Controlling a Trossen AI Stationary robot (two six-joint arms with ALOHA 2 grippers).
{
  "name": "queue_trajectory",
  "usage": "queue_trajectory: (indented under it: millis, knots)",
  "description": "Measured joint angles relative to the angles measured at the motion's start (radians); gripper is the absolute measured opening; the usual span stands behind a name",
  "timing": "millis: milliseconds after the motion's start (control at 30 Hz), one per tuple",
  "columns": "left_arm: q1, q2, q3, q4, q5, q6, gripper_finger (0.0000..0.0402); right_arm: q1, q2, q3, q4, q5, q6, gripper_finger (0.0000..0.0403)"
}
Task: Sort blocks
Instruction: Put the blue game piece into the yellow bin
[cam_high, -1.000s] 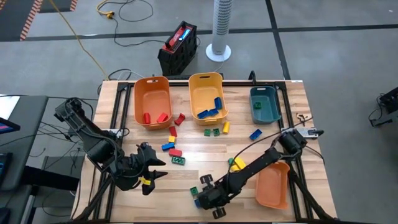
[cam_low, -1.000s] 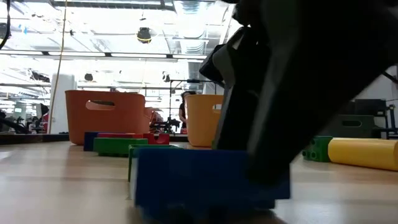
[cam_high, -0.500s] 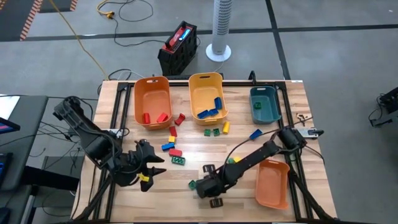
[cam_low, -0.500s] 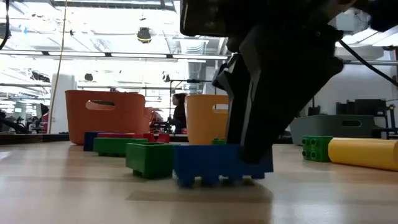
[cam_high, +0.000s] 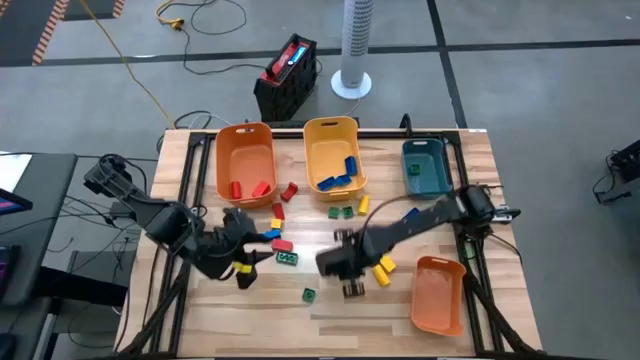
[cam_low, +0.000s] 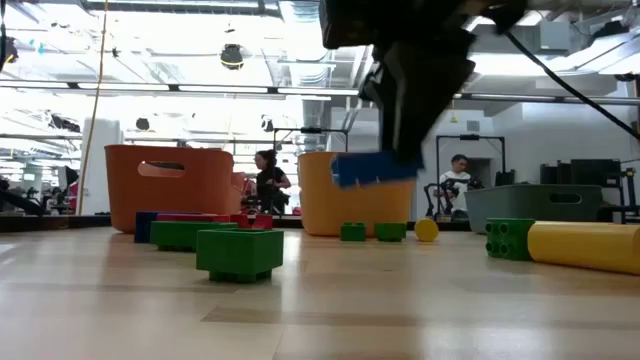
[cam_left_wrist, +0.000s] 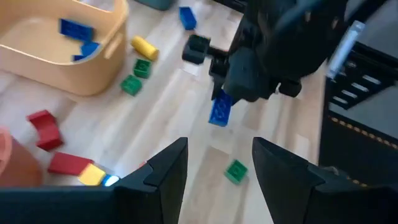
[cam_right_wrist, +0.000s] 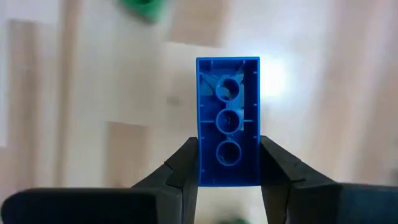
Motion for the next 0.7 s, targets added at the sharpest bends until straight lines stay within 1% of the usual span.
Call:
queue_trajectory:
  millis: [133, 233, 300, 467, 533, 700]
  knots:
    - [0.096, 0.0, 0.0, 0.011, 0.019, -0.001, 0.0174, -0.104, -0.083, 0.0, -0.037, 0.067, -0.091, 0.0134]
    - [0.164, 0.0, 0.0, 0.024, 0.062, 0.003, 0.0174, -0.217, -0.141, 0.0, -0.006, 0.105, -0.174, 0.0134]
    - [0.197, 0.0, 0.0, 0.029, 0.075, 0.011, 0.0174, -0.304, -0.17, 0.0, 0.027, 0.113, -0.21, 0.0134]
    - [0.244, 0.0, 0.0, 0.036, 0.078, -0.007, 0.0174, -0.488, -0.214, 0.001, 0.113, 0.113, -0.216, 0.0134]
    - [0.253, 0.0, 0.0, 0.037, 0.078, -0.018, 0.0174, -0.547, -0.215, 0.001, 0.12, 0.098, -0.219, 0.0134]
    - [0.277, 0.0, 0.0, 0.037, 0.08, 0.024, 0.0174, -0.677, -0.127, -0.001, 0.097, -0.028, -0.201, 0.0134]
